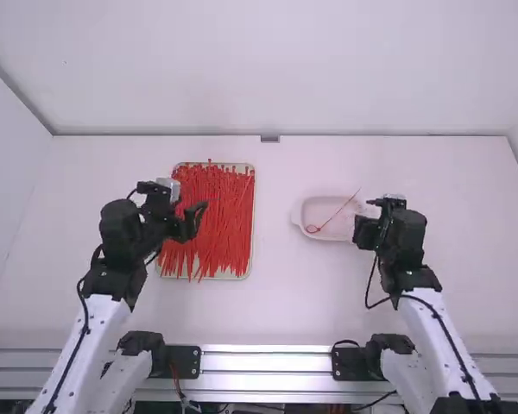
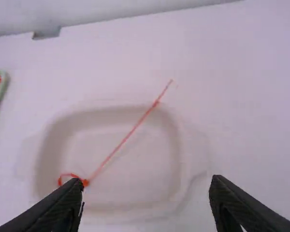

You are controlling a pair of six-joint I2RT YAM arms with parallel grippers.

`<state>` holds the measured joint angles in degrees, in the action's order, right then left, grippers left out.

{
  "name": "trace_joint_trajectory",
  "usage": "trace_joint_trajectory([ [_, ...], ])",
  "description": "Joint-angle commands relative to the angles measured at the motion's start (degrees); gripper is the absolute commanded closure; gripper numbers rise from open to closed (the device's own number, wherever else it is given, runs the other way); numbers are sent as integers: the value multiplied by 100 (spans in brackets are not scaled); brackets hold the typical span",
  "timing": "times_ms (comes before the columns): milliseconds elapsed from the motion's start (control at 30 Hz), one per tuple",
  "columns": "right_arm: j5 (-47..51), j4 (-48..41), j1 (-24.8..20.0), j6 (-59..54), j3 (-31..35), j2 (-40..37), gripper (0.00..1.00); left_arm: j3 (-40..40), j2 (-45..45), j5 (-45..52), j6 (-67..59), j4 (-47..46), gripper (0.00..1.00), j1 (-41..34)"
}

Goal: Fasten the cable tie

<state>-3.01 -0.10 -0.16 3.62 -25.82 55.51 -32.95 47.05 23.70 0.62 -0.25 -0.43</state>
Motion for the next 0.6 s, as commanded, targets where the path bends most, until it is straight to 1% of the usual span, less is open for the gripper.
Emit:
trace_joint_trajectory([
  [0,301,10,16,-362,341,-350,35,333,-379,-560,-62,25,36,43],
  [433,301,10,16,-362,2146,-2155,67,2123,-2169,-2350,-62,25,67,43],
  [567,301,10,16,-362,2582,-2633,75,2566,-2612,-2370,-62,25,75,43],
])
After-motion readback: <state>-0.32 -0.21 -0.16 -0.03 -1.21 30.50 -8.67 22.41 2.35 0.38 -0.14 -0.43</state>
